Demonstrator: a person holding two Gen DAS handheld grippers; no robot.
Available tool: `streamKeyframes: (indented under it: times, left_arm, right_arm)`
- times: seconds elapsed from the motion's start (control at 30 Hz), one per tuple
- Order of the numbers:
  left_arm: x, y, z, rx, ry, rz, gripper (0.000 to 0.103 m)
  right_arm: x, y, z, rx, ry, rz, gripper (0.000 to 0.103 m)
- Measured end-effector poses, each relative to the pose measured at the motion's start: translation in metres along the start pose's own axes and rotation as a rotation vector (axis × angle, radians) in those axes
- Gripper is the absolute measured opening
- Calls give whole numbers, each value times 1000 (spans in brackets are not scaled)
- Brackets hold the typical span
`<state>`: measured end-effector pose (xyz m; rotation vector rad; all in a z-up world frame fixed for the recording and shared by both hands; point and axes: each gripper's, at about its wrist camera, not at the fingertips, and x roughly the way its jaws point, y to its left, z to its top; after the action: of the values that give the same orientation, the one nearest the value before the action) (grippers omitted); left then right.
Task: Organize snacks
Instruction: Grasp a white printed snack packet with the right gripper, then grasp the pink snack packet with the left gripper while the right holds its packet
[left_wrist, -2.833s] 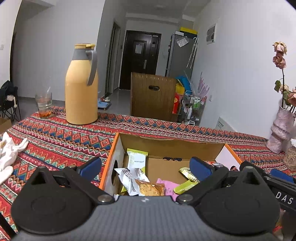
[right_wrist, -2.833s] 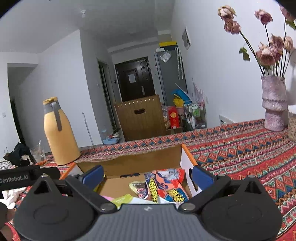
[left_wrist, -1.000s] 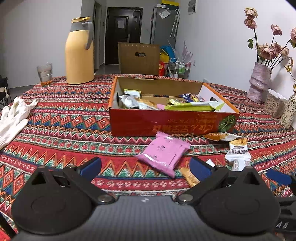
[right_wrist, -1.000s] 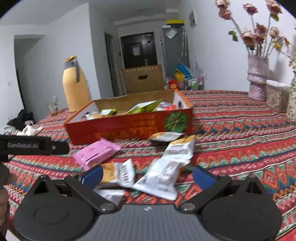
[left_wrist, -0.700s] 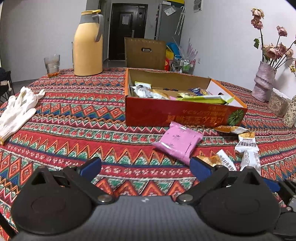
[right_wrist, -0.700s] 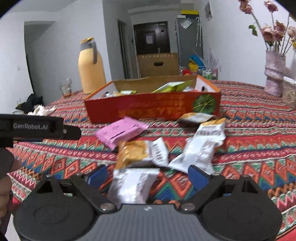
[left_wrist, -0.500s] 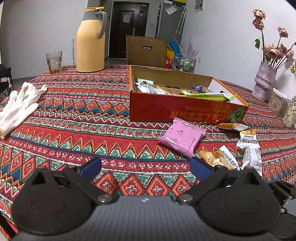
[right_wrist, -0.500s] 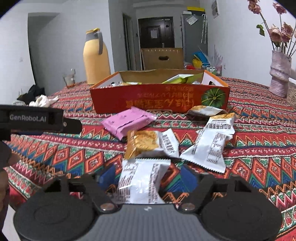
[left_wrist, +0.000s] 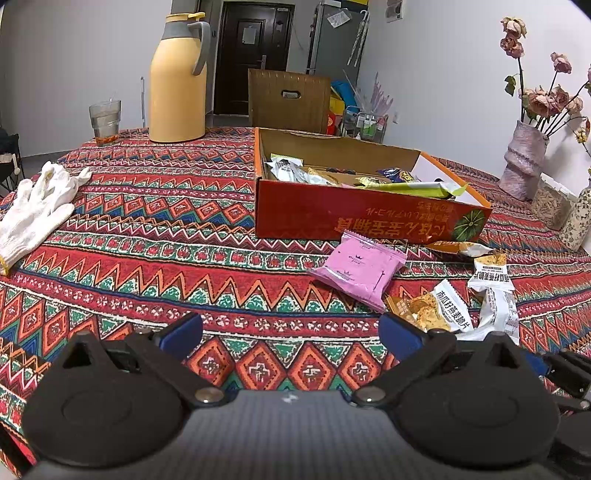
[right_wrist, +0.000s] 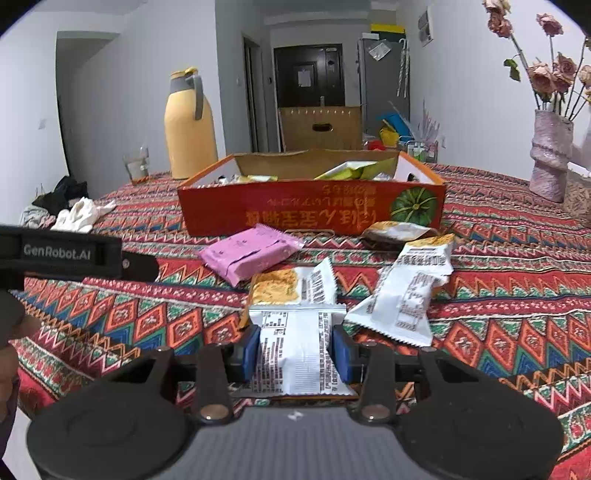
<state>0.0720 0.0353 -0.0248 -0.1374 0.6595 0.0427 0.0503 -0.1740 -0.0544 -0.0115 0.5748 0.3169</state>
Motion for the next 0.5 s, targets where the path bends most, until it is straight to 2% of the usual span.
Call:
streamKeyframes:
  times: [0.23,0.5]
  left_arm:
    - [6,-5,18,27,-11,-1,103]
    - [38,-20,60,116,-10,-23,103]
  right_arm:
    - [-5,-27,22,24,-66,-55,40]
    - [26,-61,79,-22,-88,-70,40]
